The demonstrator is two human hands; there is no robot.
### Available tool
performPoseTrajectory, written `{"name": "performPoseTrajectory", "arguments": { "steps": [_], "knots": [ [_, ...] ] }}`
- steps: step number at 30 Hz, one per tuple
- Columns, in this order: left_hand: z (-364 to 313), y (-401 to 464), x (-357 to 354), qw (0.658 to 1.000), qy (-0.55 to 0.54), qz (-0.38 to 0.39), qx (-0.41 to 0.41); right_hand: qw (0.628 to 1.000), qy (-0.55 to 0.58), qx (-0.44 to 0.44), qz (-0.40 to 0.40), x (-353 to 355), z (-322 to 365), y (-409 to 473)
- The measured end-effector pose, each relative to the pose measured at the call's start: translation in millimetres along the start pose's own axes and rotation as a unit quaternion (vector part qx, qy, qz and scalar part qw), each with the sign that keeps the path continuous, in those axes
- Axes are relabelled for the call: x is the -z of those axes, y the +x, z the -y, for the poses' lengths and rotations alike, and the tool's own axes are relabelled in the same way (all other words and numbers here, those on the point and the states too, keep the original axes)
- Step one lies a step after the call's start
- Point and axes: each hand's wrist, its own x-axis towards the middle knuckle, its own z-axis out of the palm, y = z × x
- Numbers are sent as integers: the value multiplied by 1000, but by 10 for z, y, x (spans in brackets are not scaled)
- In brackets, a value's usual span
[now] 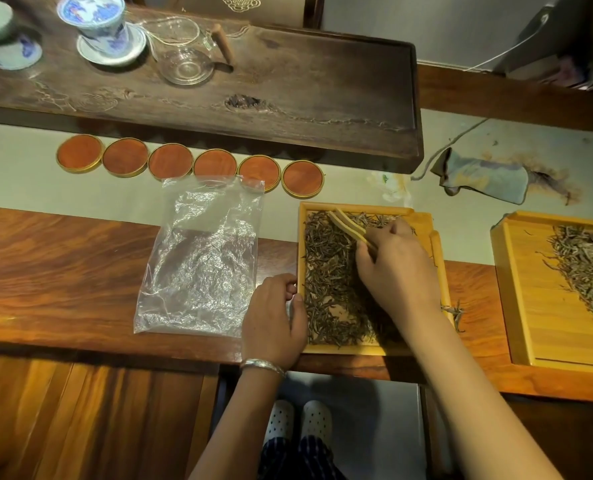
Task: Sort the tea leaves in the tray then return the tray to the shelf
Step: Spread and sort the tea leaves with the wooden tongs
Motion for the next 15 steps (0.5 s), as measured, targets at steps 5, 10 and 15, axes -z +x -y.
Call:
{"name": "performPoseTrajectory", "arguments": {
  "steps": [5, 10, 15],
  "knots": [
    [-3, 2, -1, 1000, 0, 0, 1, 999, -3, 53, 14, -15, 70, -93],
    [1, -2, 2, 1000, -3, 0, 1, 999, 7, 50, 13, -8, 50, -89],
    [1, -3, -6, 1000, 1, 3, 2, 998, 21, 52, 9, 22, 41, -266]
  ]
}}
